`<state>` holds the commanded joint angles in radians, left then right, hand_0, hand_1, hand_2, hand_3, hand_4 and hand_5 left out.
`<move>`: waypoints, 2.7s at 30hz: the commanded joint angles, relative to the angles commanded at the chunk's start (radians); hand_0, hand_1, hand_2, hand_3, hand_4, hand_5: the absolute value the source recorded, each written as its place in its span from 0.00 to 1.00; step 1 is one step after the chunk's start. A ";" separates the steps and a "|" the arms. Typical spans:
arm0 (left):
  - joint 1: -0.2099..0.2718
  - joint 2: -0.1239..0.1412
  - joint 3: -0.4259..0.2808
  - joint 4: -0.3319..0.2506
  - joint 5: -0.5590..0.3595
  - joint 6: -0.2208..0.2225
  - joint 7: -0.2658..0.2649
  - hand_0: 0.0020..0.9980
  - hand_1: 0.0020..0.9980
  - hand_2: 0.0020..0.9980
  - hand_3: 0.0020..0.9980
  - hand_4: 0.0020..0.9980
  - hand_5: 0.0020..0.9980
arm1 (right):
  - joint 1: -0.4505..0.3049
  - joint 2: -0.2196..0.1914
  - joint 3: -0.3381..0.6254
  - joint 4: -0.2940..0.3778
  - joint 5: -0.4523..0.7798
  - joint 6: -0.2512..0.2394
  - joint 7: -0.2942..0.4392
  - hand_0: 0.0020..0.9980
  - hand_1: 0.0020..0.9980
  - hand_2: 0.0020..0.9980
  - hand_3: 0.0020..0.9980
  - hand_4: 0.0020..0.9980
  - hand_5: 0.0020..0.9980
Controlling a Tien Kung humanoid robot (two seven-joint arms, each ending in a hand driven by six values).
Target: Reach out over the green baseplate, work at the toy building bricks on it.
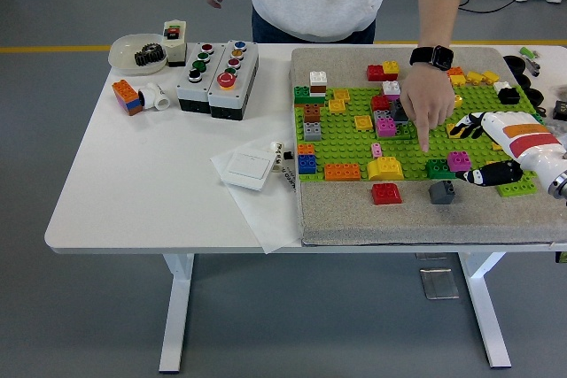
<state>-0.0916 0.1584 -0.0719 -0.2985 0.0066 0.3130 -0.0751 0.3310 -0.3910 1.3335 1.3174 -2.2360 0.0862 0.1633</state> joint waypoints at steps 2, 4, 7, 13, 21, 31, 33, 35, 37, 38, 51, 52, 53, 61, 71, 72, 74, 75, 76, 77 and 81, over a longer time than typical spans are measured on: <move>0.000 0.000 0.001 0.000 -0.001 0.000 0.000 0.82 0.82 0.83 0.67 0.68 0.65 | -0.001 -0.001 0.003 0.001 -0.001 0.005 0.002 0.59 0.60 0.63 0.67 1.00 0.22; 0.000 0.000 -0.001 0.000 0.002 0.000 0.001 0.82 0.82 0.83 0.67 0.68 0.65 | -0.002 -0.001 0.006 0.002 -0.004 0.011 0.002 0.59 0.60 0.63 0.67 1.00 0.22; 0.000 0.000 -0.001 0.000 0.002 0.000 0.001 0.82 0.82 0.83 0.67 0.68 0.65 | -0.006 -0.001 0.014 0.006 -0.008 0.019 0.003 0.59 0.60 0.64 0.68 1.00 0.24; 0.000 0.000 0.000 0.000 0.001 0.000 0.000 0.82 0.82 0.83 0.67 0.68 0.65 | -0.011 -0.003 0.032 0.015 -0.016 0.027 0.003 0.59 0.60 0.65 0.68 1.00 0.26; 0.000 0.001 -0.002 0.000 0.005 -0.001 0.002 0.82 0.82 0.83 0.67 0.68 0.65 | -0.029 -0.017 0.042 0.040 -0.021 0.042 0.004 0.59 0.60 0.66 0.69 1.00 0.27; 0.000 0.001 0.000 0.000 0.002 -0.001 0.000 0.82 0.82 0.83 0.67 0.68 0.65 | -0.033 -0.012 0.020 0.061 -0.022 0.059 0.002 0.52 0.59 0.65 0.68 1.00 0.27; 0.000 0.001 0.000 0.000 0.000 0.000 0.000 0.82 0.82 0.83 0.67 0.68 0.65 | -0.032 -0.011 0.011 0.064 -0.022 0.062 0.002 0.52 0.59 0.65 0.68 1.00 0.27; 0.000 0.002 0.000 0.000 0.001 0.000 0.000 0.82 0.82 0.83 0.67 0.68 0.65 | -0.030 -0.010 -0.004 0.063 -0.023 0.064 0.000 0.50 0.58 0.64 0.67 1.00 0.27; 0.000 0.002 -0.001 0.000 0.001 0.000 0.001 0.82 0.82 0.83 0.67 0.68 0.65 | -0.028 -0.007 -0.019 0.060 -0.024 0.067 -0.002 0.50 0.58 0.64 0.67 1.00 0.27; 0.000 0.002 0.000 0.000 0.001 0.000 0.000 0.82 0.82 0.83 0.67 0.68 0.65 | -0.027 -0.005 -0.027 0.058 -0.025 0.068 -0.003 0.50 0.58 0.64 0.67 1.00 0.27; -0.002 0.003 0.001 0.000 -0.001 0.000 0.000 0.82 0.82 0.83 0.67 0.68 0.66 | -0.007 0.015 -0.085 0.023 -0.033 0.072 -0.013 0.47 0.54 0.60 0.63 0.94 0.21; -0.002 0.003 0.000 0.000 0.000 0.001 0.000 0.82 0.82 0.83 0.67 0.68 0.66 | -0.005 0.019 -0.092 0.012 -0.033 0.072 -0.014 0.47 0.54 0.60 0.63 0.94 0.21; -0.002 0.003 0.000 0.000 0.000 0.001 0.000 0.82 0.82 0.83 0.67 0.68 0.66 | -0.004 0.021 -0.095 0.008 -0.033 0.073 -0.014 0.47 0.54 0.59 0.62 0.92 0.20; -0.003 0.005 0.001 -0.001 0.000 0.001 0.001 0.82 0.82 0.83 0.67 0.68 0.65 | 0.007 0.028 -0.117 -0.030 -0.033 0.073 -0.014 0.47 0.54 0.59 0.63 0.93 0.21; -0.004 0.005 0.000 -0.002 0.003 0.002 0.002 0.82 0.82 0.83 0.67 0.68 0.65 | 0.026 0.045 -0.117 -0.092 -0.033 0.063 -0.012 0.48 0.54 0.59 0.61 0.89 0.16; -0.004 0.005 -0.001 -0.002 0.004 0.002 0.002 0.82 0.82 0.83 0.67 0.68 0.65 | 0.029 0.046 -0.119 -0.101 -0.033 0.060 -0.011 0.48 0.54 0.59 0.61 0.89 0.16; -0.005 0.005 -0.001 -0.002 0.006 0.003 0.003 0.82 0.82 0.83 0.67 0.68 0.65 | 0.034 0.049 -0.121 -0.116 -0.033 0.056 -0.009 0.48 0.54 0.59 0.61 0.89 0.16; -0.005 0.005 -0.002 -0.002 0.007 0.003 0.004 0.82 0.82 0.83 0.67 0.68 0.65 | 0.036 0.050 -0.122 -0.121 -0.033 0.054 -0.009 0.48 0.54 0.59 0.61 0.89 0.16; -0.005 0.005 -0.002 -0.002 0.007 0.003 0.004 0.82 0.82 0.83 0.67 0.68 0.65 | 0.037 0.051 -0.123 -0.128 -0.033 0.051 -0.009 0.48 0.54 0.59 0.61 0.89 0.16; -0.005 0.005 -0.002 -0.003 0.007 0.003 0.004 0.82 0.82 0.83 0.67 0.68 0.66 | 0.038 0.051 -0.123 -0.130 -0.033 0.051 -0.008 0.48 0.54 0.59 0.60 0.86 0.16; -0.005 0.005 -0.002 -0.003 0.007 0.004 0.004 0.82 0.82 0.83 0.67 0.68 0.66 | 0.042 0.055 -0.122 -0.150 -0.033 0.038 -0.006 0.48 0.54 0.59 0.60 0.86 0.16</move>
<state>-0.0962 0.1634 -0.0744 -0.3014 0.0140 0.3169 -0.0707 0.3728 -0.3355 1.2112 1.1677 -2.2689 0.1242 0.1571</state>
